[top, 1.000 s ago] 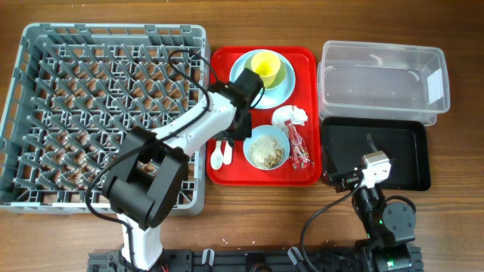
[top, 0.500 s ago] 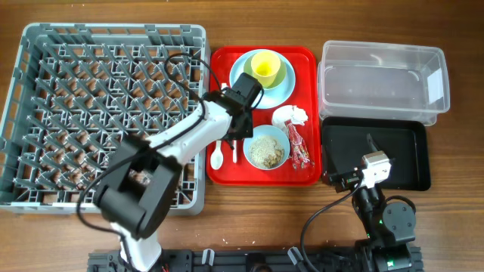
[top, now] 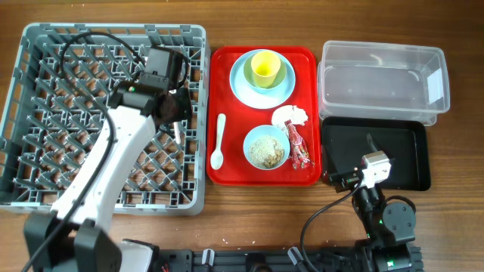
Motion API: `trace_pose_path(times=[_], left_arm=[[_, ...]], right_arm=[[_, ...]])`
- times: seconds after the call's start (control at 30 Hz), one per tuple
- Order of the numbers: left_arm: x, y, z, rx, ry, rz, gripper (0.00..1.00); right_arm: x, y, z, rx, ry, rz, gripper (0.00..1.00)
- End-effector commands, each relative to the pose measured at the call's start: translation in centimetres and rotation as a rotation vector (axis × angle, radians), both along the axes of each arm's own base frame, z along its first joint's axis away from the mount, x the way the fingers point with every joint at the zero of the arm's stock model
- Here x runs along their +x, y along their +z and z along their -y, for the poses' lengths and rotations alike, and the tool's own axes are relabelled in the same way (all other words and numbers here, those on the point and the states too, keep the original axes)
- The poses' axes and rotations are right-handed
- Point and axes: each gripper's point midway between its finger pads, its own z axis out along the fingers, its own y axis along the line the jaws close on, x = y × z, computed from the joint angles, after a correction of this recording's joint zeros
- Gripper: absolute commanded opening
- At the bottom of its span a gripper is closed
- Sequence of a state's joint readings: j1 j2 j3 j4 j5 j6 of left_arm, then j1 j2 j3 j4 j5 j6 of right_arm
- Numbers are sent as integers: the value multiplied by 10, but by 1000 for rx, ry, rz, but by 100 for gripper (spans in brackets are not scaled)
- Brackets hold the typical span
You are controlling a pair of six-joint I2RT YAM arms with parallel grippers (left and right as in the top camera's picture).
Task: Sort waste into correct bins and load items into the dishwasher rack
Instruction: 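Grasp the white fork with the left gripper and place it in the rack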
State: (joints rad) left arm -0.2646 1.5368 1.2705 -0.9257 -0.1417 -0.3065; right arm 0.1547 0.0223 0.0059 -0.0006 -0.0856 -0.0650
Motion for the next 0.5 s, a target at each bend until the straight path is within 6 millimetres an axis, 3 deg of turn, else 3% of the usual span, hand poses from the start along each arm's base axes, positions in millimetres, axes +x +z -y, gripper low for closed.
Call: trace_pose_path(times=[0.0,0.13,0.33,0.47], left_arm=[[6,-32,5,5,-44,-82,4],[9,-59,9,18,-97,-145,6],[13,-60,10,16,-98,-136,11],[12,-60,10,17,-98,-136,22]], right_arm=[[0,2,-1,16,2,4,100],[0,2,-1,16,2,4,100],[0,2,-1,16,2,4,100],[0,2,-1,16,2,4,100]])
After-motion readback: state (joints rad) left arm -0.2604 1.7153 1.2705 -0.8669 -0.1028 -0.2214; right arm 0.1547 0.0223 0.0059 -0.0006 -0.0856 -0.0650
